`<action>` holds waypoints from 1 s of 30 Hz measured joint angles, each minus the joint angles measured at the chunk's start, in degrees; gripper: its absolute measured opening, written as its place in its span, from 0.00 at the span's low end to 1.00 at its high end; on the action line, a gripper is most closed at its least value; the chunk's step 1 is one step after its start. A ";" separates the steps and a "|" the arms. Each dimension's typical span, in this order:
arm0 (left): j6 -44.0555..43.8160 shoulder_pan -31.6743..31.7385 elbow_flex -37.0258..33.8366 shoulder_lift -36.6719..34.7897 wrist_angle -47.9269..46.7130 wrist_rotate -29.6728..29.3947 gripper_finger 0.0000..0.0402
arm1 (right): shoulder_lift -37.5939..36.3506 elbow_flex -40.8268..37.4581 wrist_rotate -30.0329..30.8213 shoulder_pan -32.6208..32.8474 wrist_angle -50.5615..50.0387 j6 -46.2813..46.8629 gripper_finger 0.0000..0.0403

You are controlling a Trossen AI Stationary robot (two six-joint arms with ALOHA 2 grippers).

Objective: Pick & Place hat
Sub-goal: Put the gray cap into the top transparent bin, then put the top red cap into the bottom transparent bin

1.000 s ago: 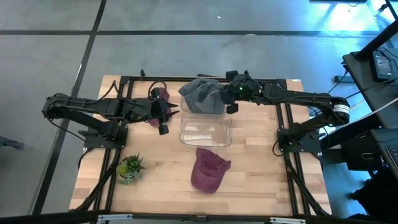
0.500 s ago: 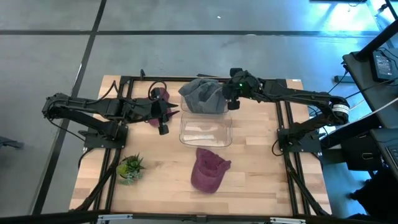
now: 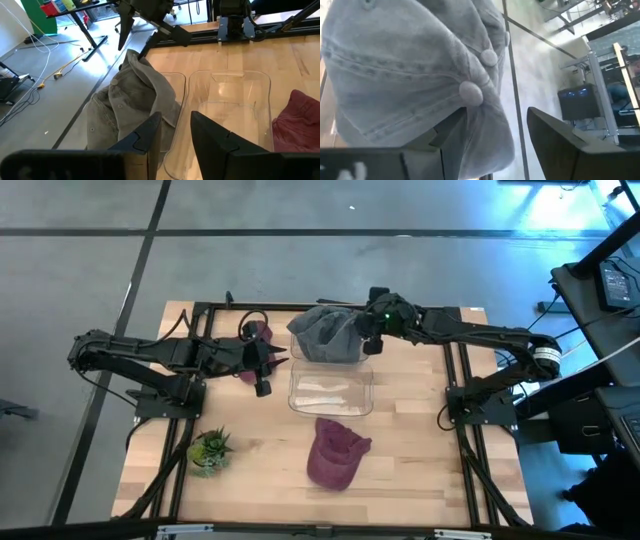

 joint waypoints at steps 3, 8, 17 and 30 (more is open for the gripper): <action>-0.02 0.00 0.00 0.00 -0.02 -0.02 0.25 | -0.33 0.00 -0.38 0.00 -1.59 0.03 0.51; 0.03 -0.02 0.00 0.00 -0.05 -0.42 0.24 | -0.72 3.00 -4.28 0.02 -9.94 4.45 0.51; -4.96 3.12 0.00 -0.02 -8.97 -8.70 0.25 | -3.70 10.75 -4.35 3.49 -17.65 13.81 0.51; -11.39 16.32 -8.51 -0.02 -12.03 -9.08 0.29 | -16.96 -7.32 -8.52 9.81 -6.03 30.32 0.51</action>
